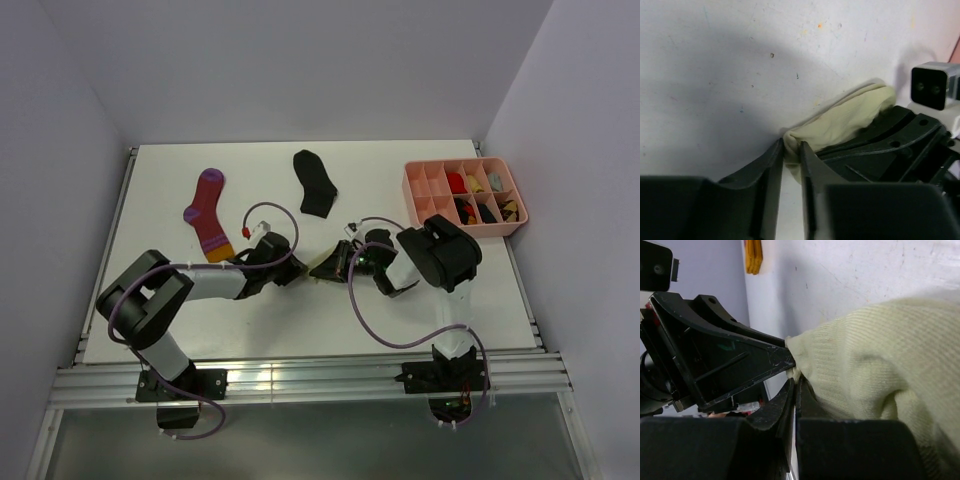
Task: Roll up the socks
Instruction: Roll the sock at the center of the board.
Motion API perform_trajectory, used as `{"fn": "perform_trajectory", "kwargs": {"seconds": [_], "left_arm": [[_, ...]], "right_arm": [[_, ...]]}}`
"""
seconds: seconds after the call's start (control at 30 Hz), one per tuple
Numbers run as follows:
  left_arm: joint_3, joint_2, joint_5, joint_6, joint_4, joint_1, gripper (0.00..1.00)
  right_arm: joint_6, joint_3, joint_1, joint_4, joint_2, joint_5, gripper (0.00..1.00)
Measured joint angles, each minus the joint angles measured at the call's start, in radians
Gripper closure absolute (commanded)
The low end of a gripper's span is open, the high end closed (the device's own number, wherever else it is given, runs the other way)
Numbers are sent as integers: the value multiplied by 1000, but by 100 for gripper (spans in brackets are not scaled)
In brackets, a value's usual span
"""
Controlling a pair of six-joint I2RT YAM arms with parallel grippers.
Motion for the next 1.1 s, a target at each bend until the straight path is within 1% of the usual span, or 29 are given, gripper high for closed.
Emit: {"fn": "perform_trajectory", "kwargs": {"seconds": [0.07, 0.1, 0.13, 0.17, 0.2, 0.23, 0.3, 0.33, 0.43, 0.53, 0.7, 0.8, 0.9, 1.1], "left_arm": [[0, 6, 2, -2, 1, 0, 84], [0, 11, 4, -3, 4, 0, 90], [2, 14, 6, -3, 6, 0, 94], [3, 17, 8, -1, 10, 0, 100], [4, 18, 9, -1, 11, 0, 100], [5, 19, 9, 0, 12, -1, 100], [11, 25, 9, 3, 12, -2, 100], [16, 28, 9, 5, 11, -2, 100], [29, 30, 3, 22, -10, -2, 100], [45, 29, -21, 46, -38, -3, 100], [64, 25, -67, 87, -79, -3, 100], [66, 19, -82, 108, -93, -3, 100], [66, 16, -85, 129, -98, -3, 100], [66, 1, -90, 170, -120, -4, 100]], "right_arm": [[-28, 0, 0, -47, -19, 10, 94], [-45, 0, 0, -76, -31, 17, 92], [-58, 0, 0, -95, -41, 21, 91], [-77, 1, 0, -122, -56, 28, 88], [-91, 2, 1, -145, -70, 34, 85], [-114, 6, 3, -183, -89, 44, 78], [-159, 16, 11, -253, -125, 65, 71], [-187, 23, 18, -303, -153, 83, 63], [-276, 45, 42, -438, -240, 147, 53], [-369, 67, 71, -579, -330, 237, 52], [-462, 87, 91, -731, -422, 372, 54], [-510, 129, 91, -819, -421, 457, 55], [-541, 175, 91, -864, -403, 508, 56], [-611, 293, 91, -910, -288, 573, 57]]}}
